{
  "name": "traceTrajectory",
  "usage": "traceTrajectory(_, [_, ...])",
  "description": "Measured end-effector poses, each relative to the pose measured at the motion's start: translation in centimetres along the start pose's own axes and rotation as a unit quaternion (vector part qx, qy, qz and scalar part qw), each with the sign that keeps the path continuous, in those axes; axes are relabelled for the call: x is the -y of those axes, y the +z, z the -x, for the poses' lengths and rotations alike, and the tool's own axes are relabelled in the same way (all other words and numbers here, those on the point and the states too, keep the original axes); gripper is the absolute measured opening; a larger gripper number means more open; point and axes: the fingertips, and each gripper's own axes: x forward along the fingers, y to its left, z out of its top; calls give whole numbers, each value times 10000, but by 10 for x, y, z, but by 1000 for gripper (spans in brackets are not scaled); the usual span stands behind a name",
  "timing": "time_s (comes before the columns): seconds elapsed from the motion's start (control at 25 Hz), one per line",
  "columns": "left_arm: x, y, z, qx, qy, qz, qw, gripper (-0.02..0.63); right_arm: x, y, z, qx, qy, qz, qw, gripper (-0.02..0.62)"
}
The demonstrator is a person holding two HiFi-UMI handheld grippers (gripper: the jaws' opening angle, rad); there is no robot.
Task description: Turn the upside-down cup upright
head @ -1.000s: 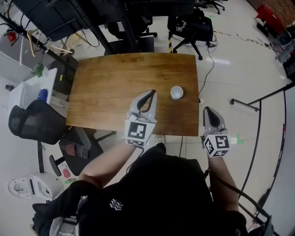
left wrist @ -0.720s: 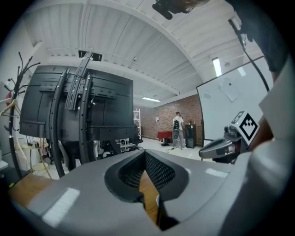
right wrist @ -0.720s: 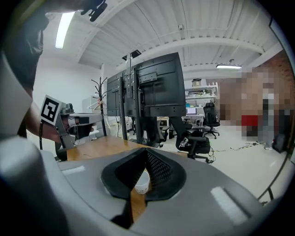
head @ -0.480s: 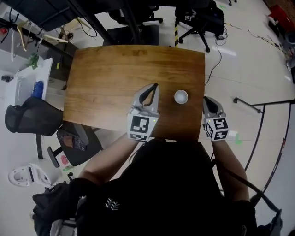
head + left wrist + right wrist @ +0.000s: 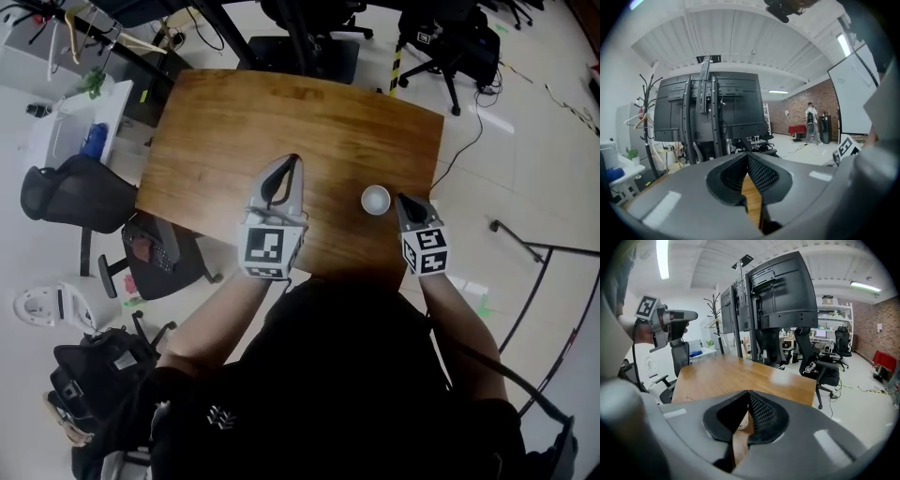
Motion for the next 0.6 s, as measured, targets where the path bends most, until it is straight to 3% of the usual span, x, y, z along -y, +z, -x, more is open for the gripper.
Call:
traceTrajectory(0.16, [-14,0,10,-75,296,-6,9995,0,-8,-10,-13,-131,204,-7,9997,61])
traceTrajectory(0.6, [-48,-8,41,-305,697,-172,9970,0,-9,-27,-36,-435,133,-218,9987,86])
